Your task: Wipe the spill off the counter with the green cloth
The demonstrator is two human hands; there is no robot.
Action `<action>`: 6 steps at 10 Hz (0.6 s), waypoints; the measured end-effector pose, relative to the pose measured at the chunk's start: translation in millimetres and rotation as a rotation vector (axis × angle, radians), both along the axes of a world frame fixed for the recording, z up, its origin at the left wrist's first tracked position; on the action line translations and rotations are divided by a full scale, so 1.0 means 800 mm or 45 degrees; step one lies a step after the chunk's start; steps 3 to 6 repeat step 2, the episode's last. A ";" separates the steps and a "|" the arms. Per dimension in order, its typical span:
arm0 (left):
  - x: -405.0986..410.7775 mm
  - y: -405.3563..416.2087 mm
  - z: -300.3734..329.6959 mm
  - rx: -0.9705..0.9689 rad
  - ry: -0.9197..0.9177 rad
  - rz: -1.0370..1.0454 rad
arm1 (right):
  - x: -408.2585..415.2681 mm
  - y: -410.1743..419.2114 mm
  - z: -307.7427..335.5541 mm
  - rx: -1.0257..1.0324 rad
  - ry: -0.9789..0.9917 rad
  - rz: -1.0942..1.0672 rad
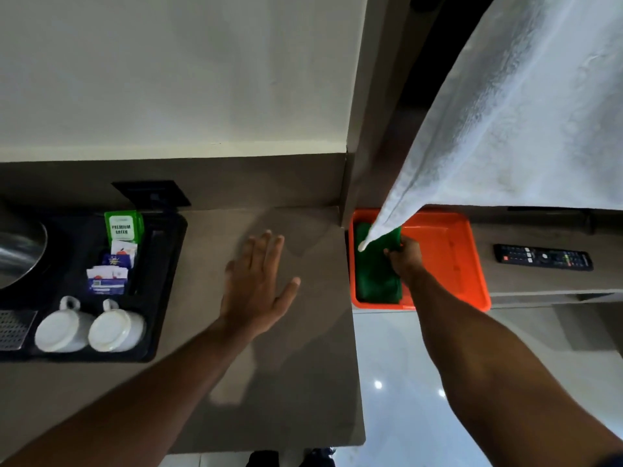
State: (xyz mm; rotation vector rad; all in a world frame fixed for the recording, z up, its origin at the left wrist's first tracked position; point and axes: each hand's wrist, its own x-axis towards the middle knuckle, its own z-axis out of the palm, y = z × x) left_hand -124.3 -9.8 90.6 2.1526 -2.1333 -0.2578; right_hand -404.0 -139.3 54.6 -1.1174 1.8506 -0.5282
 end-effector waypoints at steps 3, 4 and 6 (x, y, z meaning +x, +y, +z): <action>0.006 -0.002 0.026 0.051 -0.056 0.017 | -0.002 0.013 0.069 -0.031 0.421 0.009; 0.006 -0.002 0.026 0.051 -0.056 0.017 | -0.002 0.013 0.069 -0.031 0.421 0.009; 0.006 -0.002 0.026 0.051 -0.056 0.017 | -0.002 0.013 0.069 -0.031 0.421 0.009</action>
